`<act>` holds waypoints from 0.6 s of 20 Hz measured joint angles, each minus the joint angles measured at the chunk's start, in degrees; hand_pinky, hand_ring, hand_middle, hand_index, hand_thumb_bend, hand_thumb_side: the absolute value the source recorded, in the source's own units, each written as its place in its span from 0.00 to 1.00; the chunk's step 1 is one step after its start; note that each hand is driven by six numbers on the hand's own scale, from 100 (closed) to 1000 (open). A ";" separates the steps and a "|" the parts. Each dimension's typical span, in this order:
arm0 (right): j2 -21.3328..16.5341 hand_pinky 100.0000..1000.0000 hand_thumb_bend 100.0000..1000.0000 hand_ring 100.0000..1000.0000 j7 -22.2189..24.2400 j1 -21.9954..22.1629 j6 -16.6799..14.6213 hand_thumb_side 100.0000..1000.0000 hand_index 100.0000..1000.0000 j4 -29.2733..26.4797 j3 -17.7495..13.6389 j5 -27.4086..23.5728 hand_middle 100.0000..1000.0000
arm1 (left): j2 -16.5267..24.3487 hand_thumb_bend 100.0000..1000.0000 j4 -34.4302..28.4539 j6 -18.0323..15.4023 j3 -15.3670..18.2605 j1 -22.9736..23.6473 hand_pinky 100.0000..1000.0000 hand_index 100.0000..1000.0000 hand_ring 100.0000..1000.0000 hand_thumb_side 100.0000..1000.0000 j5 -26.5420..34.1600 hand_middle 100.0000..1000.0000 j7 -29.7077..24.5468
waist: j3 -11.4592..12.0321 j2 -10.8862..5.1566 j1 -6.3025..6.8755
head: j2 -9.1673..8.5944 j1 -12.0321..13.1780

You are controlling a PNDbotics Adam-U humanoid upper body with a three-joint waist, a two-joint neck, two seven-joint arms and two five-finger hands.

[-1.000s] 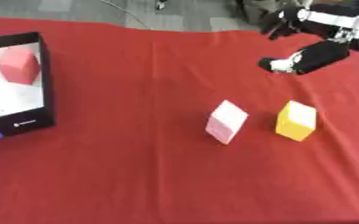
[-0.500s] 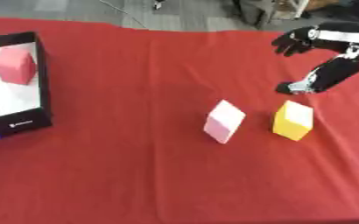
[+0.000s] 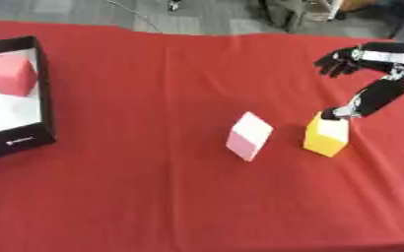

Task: Pick up the objects with one hand, pass them to the other hand, and then place them into the box on the other side of the table.

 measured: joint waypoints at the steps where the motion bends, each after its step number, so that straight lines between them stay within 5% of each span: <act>1: 0.00 0.92 0.44 0.87 0.11 0.18 -0.09 0.11 0.92 0.36 0.14 0.28 0.82 | 0.00 0.06 0.00 0.04 0.00 0.01 0.76 0.66 0.50 0.64 0.00 0.66 0.04 | 0.00 0.01 0.05 | 0.00 -0.08; 12: 0.19 0.92 0.46 0.89 2.48 1.10 -1.18 0.14 0.93 3.86 1.85 2.14 0.83 | 0.00 0.06 0.01 0.10 0.02 0.17 0.76 0.65 0.50 0.64 -0.09 0.66 0.09 | 0.11 0.32 0.48 | 0.03 -0.94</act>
